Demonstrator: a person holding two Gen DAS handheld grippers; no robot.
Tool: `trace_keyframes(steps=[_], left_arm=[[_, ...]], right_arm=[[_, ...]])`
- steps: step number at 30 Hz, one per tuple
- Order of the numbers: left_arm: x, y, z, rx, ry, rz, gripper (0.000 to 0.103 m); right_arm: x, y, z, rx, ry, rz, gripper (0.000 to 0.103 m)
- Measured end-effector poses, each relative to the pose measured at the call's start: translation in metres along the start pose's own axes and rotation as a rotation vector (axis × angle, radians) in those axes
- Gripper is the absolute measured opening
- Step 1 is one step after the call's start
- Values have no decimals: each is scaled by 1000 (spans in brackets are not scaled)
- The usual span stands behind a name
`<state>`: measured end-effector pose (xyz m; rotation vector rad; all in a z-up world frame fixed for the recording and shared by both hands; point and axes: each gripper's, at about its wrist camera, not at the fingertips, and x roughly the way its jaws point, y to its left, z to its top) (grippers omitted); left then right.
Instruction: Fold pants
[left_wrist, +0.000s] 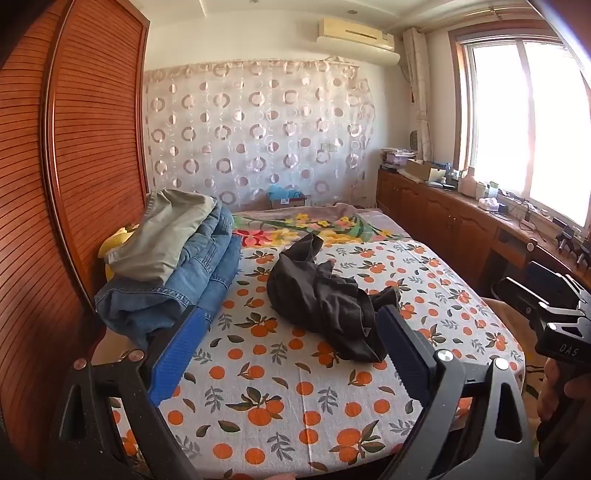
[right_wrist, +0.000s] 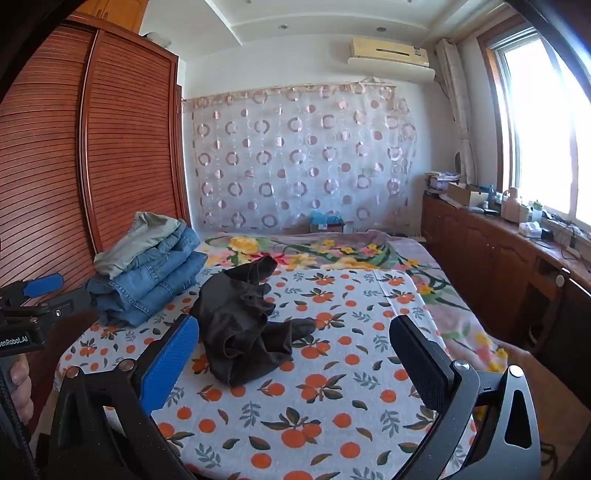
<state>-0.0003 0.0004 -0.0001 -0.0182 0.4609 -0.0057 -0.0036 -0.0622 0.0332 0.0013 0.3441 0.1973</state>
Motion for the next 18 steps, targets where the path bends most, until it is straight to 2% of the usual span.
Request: trace_keyframes(steps=[18], left_arm=[[0, 0, 0, -1, 5, 0, 95]], right_arm=[[-1, 1, 0, -5, 4, 0, 103]])
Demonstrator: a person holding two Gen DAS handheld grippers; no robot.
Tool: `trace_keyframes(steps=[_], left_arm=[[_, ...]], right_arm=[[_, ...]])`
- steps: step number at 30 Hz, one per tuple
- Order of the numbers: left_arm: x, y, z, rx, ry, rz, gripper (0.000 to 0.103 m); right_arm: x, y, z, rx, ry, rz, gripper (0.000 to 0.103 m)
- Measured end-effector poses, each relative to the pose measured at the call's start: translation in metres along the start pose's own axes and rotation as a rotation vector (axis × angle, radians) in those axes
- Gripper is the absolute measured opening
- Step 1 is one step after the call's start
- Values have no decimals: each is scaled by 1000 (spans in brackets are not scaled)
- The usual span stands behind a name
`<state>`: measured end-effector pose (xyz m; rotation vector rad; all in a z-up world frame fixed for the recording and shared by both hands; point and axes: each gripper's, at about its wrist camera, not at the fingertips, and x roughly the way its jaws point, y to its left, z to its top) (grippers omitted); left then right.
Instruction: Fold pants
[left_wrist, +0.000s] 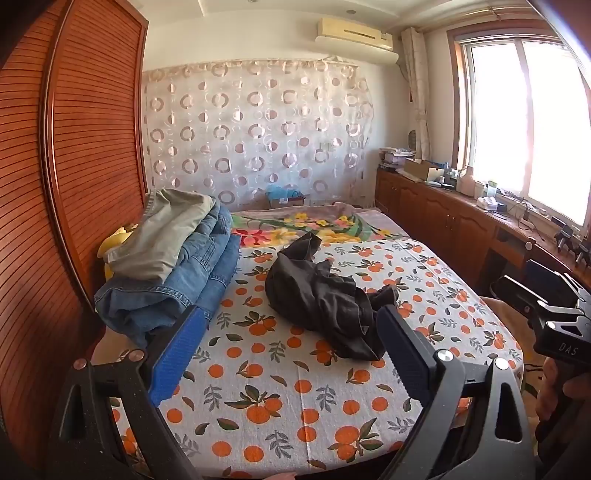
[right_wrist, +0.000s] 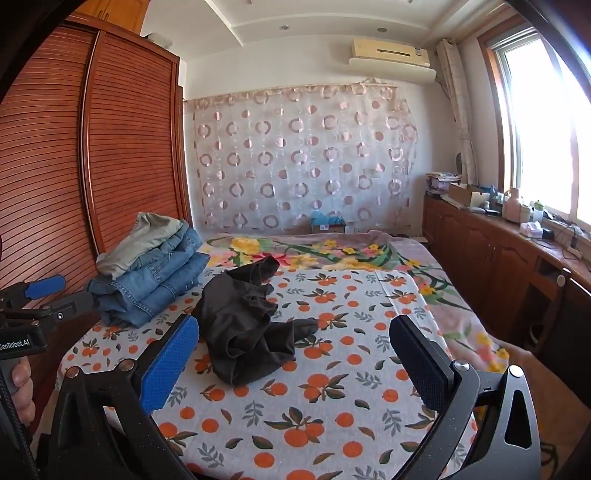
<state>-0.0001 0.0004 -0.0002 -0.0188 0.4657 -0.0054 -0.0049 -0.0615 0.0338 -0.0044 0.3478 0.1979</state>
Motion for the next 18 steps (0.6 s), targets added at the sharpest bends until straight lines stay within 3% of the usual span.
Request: trace_keyframes(steps=[18], left_arm=[[0, 0, 0, 1, -2, 1, 95]], right_arm=[[0, 0, 0, 2, 1, 3, 103]])
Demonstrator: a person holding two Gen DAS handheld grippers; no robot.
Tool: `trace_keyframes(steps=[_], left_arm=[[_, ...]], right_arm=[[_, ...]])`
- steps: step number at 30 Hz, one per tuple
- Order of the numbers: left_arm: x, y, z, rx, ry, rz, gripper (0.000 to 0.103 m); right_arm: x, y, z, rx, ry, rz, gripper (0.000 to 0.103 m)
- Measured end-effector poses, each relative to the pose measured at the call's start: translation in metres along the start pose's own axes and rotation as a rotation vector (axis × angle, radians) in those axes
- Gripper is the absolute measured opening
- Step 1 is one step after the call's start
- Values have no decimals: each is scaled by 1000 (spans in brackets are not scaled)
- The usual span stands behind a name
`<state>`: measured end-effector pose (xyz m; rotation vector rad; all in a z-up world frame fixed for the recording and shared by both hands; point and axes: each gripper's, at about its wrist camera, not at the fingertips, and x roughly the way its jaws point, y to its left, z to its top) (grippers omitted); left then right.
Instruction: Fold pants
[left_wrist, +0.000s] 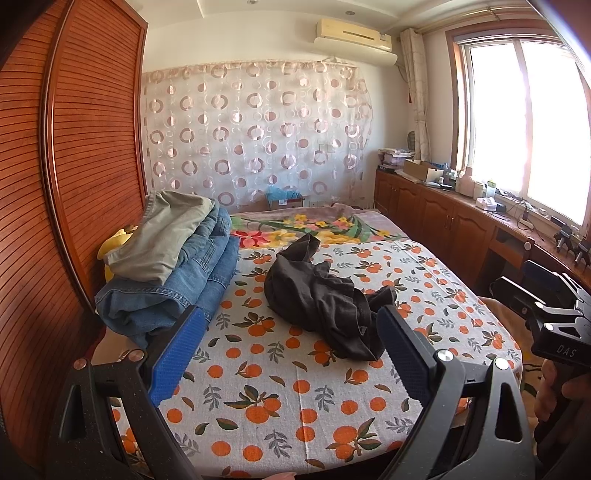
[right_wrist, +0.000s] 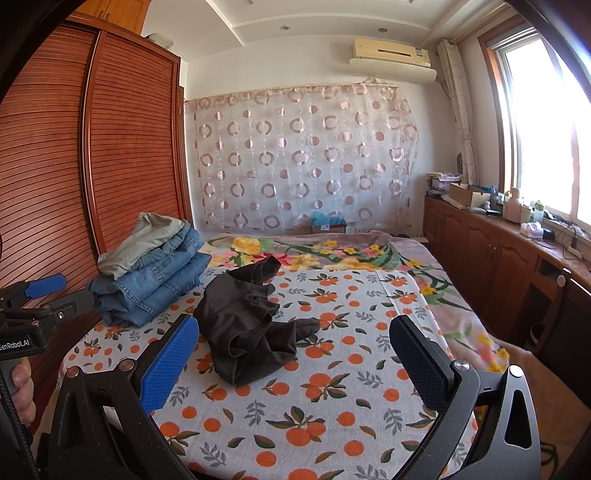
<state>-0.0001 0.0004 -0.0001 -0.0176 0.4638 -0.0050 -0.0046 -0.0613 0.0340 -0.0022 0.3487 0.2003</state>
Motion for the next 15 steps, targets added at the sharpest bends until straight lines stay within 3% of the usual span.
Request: trace_keyframes(steps=[15], left_arm=[[-3, -5, 0, 4, -6, 3, 95]], right_arm=[[-2, 0, 0, -2, -7, 2, 103]])
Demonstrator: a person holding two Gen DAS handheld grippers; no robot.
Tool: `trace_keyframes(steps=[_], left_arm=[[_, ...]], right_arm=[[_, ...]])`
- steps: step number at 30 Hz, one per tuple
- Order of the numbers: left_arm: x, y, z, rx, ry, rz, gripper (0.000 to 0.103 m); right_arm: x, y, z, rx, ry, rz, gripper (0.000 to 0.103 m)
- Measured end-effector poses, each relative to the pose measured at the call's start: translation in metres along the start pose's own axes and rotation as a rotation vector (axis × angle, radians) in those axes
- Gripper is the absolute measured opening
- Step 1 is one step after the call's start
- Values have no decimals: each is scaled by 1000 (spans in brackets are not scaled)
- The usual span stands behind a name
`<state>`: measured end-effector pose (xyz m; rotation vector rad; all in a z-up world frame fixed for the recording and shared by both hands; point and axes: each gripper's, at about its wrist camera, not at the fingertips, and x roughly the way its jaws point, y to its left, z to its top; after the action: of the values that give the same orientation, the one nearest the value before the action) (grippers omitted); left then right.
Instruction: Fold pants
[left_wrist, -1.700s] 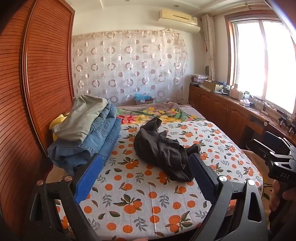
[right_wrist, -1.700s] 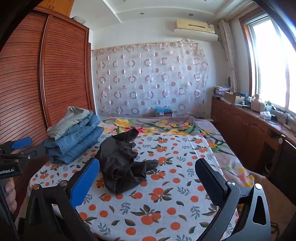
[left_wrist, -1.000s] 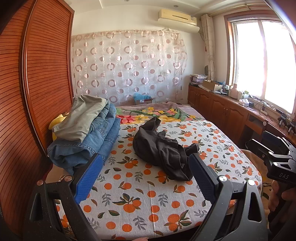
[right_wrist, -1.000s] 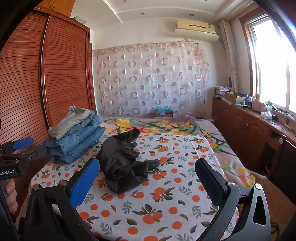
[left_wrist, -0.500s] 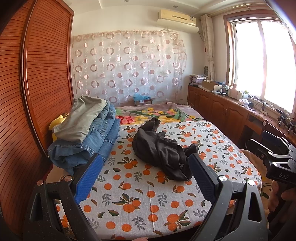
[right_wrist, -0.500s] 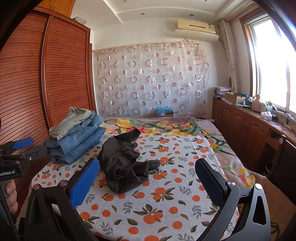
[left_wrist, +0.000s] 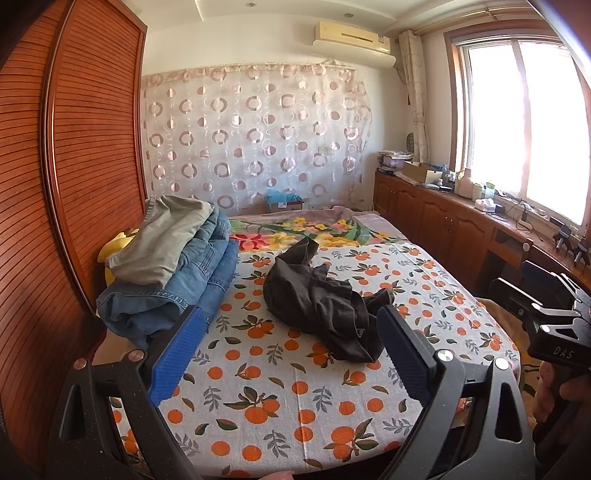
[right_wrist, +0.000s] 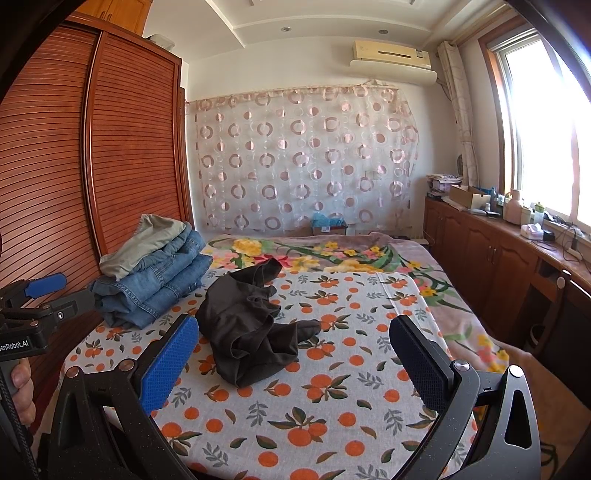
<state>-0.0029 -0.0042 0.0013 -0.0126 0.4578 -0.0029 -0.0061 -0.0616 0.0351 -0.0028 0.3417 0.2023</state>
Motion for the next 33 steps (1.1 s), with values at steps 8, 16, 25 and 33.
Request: trace_keyframes(steps=[8, 16, 25, 33], left_arm=[[-5, 0, 3, 0, -2, 0, 95], [-7, -2, 5, -1, -4, 0, 95], [-6, 0, 3, 0, -5, -1, 95], [-7, -1, 4, 1, -6, 0, 95]], right_arm=[[0, 0, 0, 0, -3, 0, 103], [0, 0, 1, -1, -6, 1, 103], [-1, 0, 0, -3, -7, 1, 103], [-1, 0, 0, -2, -7, 1, 103]])
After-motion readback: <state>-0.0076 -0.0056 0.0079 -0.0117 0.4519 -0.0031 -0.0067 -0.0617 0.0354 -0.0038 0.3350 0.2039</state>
